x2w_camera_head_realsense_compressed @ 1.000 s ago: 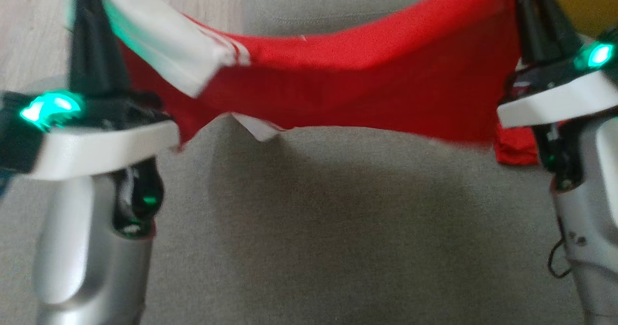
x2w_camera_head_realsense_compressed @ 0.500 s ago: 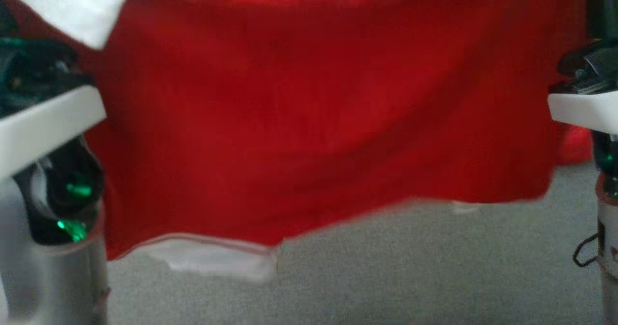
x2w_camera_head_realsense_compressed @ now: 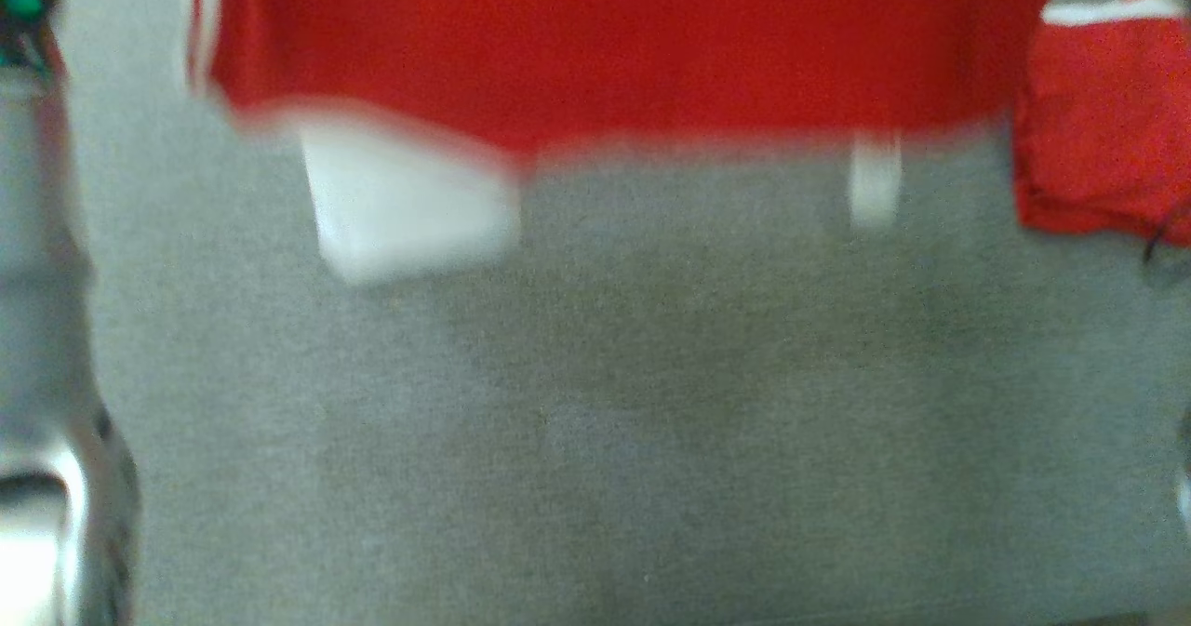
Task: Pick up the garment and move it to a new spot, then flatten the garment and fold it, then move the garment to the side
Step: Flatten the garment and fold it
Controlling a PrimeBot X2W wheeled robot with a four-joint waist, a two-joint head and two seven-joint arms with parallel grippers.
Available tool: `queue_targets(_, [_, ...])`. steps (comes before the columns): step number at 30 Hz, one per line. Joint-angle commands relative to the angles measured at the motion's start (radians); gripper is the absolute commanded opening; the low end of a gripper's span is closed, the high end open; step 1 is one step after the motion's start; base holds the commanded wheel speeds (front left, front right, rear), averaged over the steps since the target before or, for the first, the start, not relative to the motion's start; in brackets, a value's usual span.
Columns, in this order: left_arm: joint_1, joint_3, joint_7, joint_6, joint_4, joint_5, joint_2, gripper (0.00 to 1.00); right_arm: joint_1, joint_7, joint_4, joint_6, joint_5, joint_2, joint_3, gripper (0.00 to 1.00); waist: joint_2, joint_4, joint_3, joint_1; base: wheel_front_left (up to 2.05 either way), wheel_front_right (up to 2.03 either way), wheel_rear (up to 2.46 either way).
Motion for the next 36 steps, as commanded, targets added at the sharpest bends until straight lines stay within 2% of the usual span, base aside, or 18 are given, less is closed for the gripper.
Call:
queue_targets(1, [-0.099, 0.030, -0.019, -0.007, 0.010, 0.018, 0.060, 0.00, -0.093, -0.030, 0.021, -0.001, -0.010, -0.007, 0.008, 0.00, 0.0000, 0.011, 0.108, -0.0005, 0.00, 0.00, 0.00])
queue_targets(5, [-0.304, 0.032, -0.109, -0.033, 0.190, 0.031, 0.056, 0.00, -0.324, -0.167, 0.242, -0.001, -0.072, -0.010, -0.014, 0.00, 0.0000, 0.030, 0.160, -0.0005, 0.00, 0.00, 0.00])
queue_targets(9, [-0.376, 0.015, -0.186, -0.071, 0.332, 0.037, 0.039, 0.00, -0.409, -0.287, 0.406, -0.001, -0.117, 0.003, -0.038, 0.00, 0.0000, 0.044, 0.166, -0.0005, 0.00, 0.00, 0.00])
queue_targets(15, [-0.290, -0.033, -0.251, -0.129, 0.484, 0.031, 0.003, 0.00, -0.338, -0.332, 0.596, -0.001, -0.102, 0.001, 0.026, 0.00, 0.0000, 0.066, 0.150, -0.0005, 0.00, 0.00, 0.00])
queue_targets(20, [-0.116, -0.086, -0.277, -0.158, 0.553, 0.018, -0.011, 0.00, -0.214, -0.281, 0.709, -0.001, -0.037, -0.010, 0.141, 0.00, 0.0000, 0.076, 0.111, -0.0005, 0.00, 0.00, 0.00])
queue_targets(26, [0.123, -0.147, -0.284, -0.170, 0.551, -0.009, -0.004, 0.00, -0.056, -0.138, 0.747, -0.001, 0.110, -0.049, 0.330, 0.00, 0.0000, 0.086, 0.034, -0.0005, 0.00, 0.00, 0.00])
queue_targets(28, [0.227, -0.174, -0.276, -0.171, 0.522, -0.025, 0.003, 0.00, 0.010, -0.079, 0.710, -0.001, 0.201, -0.090, 0.416, 0.00, 0.0000, 0.087, -0.002, -0.0005, 0.00, 0.00, 0.00])
queue_targets(29, [0.227, -0.174, -0.276, -0.171, 0.522, -0.025, 0.003, 0.00, 0.010, -0.079, 0.710, -0.001, 0.201, -0.090, 0.416, 0.00, 0.0000, 0.087, -0.002, -0.0005, 0.00, 0.00, 0.00])
queue_targets(36, [0.408, -0.210, -0.255, -0.172, 0.428, -0.044, 0.036, 0.00, 0.127, 0.025, 0.579, -0.001, 0.392, -0.204, 0.589, 0.00, 0.0000, 0.087, -0.079, -0.0005, 0.00, 0.00, 0.00])
